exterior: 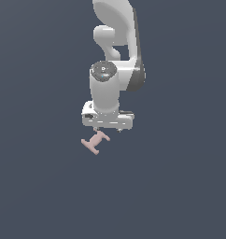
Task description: Pick up the object and move it to a goal position.
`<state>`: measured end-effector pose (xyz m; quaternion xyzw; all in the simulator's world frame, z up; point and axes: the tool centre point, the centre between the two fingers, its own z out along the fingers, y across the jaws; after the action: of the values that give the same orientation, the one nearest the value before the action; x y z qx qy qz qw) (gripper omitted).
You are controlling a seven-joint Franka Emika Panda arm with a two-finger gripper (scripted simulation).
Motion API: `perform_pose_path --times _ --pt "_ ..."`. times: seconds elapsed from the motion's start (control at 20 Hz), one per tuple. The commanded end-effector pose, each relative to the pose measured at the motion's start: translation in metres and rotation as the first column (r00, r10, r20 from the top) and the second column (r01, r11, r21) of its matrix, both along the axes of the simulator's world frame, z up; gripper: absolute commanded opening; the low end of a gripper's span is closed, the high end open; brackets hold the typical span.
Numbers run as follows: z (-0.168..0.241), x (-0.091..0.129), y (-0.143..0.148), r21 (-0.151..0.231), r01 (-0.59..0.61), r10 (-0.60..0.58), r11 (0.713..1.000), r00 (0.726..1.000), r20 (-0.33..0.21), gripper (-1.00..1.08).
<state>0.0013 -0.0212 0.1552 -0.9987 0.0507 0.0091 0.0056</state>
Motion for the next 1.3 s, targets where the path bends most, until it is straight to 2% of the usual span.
perform_pose_path --times 0.0,0.25,0.7,1.0,1.25 --pt "-0.009 -0.001 -0.007 0.000 0.052 -0.052 0.999 0.999 0.000 1.00" --pt "-0.033 -0.005 -0.025 0.000 0.194 -0.194 0.981 0.981 0.003 1.00" --pt "-0.073 -0.015 -0.059 -0.008 0.433 -0.433 0.901 0.901 0.012 1.00" --pt "-0.086 -0.019 -0.070 -0.011 0.505 -0.505 0.863 0.863 0.017 1.00" --pt "-0.087 -0.020 -0.072 -0.012 0.514 -0.513 0.858 0.858 0.017 1.00"
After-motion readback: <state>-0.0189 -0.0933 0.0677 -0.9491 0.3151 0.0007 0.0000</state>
